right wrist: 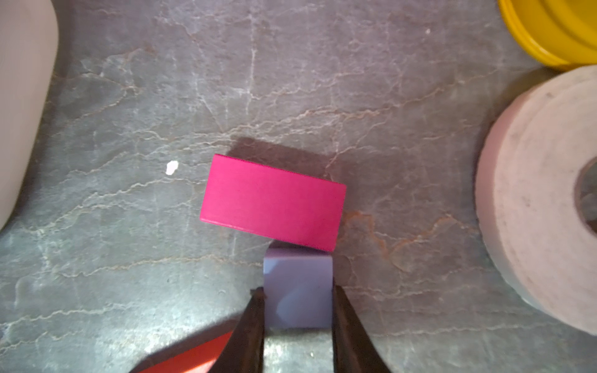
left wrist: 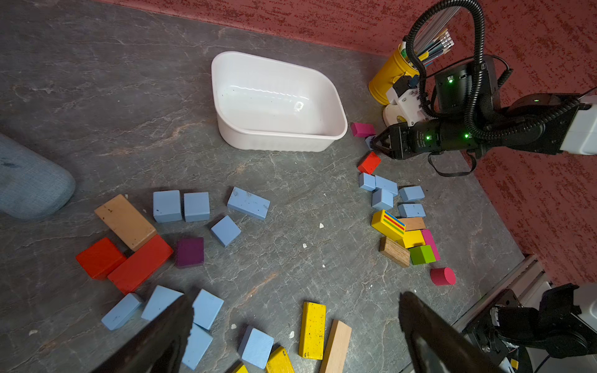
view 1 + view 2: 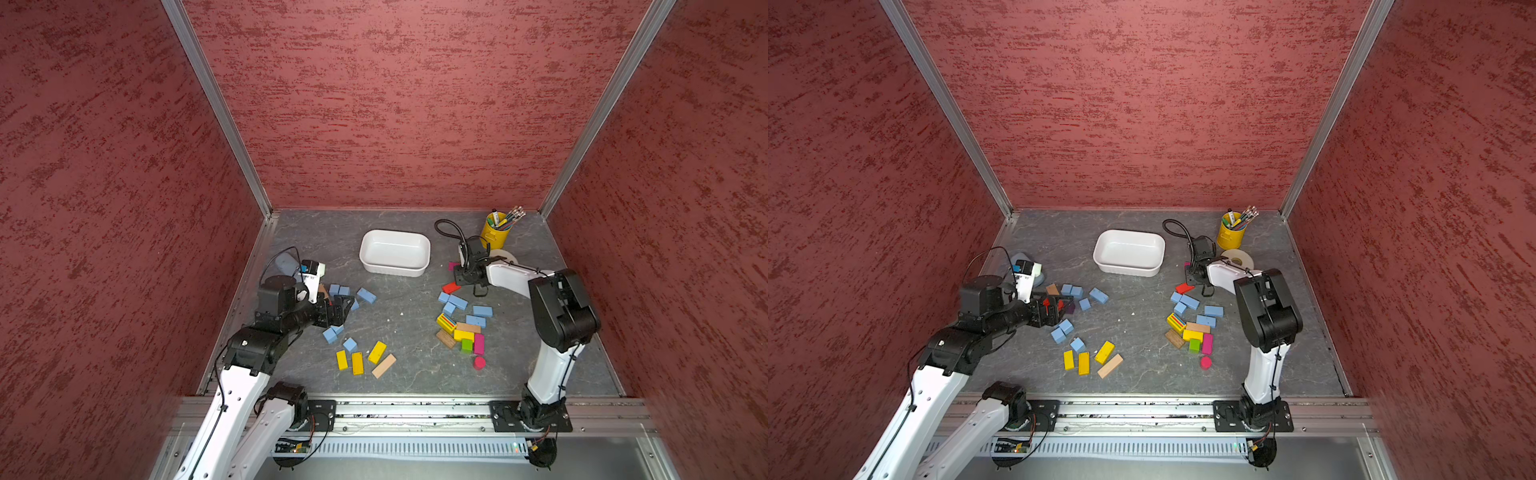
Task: Pick out the blue building blocks
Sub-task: Pick up the building block from the center of the board.
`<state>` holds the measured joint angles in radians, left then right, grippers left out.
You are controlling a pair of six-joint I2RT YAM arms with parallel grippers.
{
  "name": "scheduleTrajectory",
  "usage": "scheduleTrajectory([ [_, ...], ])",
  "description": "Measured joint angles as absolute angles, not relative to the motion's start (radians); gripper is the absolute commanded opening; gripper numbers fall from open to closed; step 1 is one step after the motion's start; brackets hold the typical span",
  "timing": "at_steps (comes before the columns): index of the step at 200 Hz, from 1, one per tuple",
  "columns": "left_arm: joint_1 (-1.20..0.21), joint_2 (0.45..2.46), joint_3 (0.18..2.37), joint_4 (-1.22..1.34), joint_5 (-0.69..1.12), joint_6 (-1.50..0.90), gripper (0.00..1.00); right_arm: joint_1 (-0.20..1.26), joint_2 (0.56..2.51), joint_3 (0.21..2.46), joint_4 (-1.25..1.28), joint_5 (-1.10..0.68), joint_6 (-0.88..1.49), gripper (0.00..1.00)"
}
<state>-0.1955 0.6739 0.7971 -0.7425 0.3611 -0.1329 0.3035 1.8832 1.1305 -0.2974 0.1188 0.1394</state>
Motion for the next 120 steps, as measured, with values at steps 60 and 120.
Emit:
scheduleTrajectory([
  [60,-0.196,0.674,0.797,-0.743,0.361,-0.133,1.0,0.317,1.832,1.131,-0.298,0.109,0.166,0.15],
  [120,-0.196,0.674,0.797,-0.743,0.361,-0.133,1.0,0.371,1.782,1.22,-0.3,0.07,0.199,0.14],
])
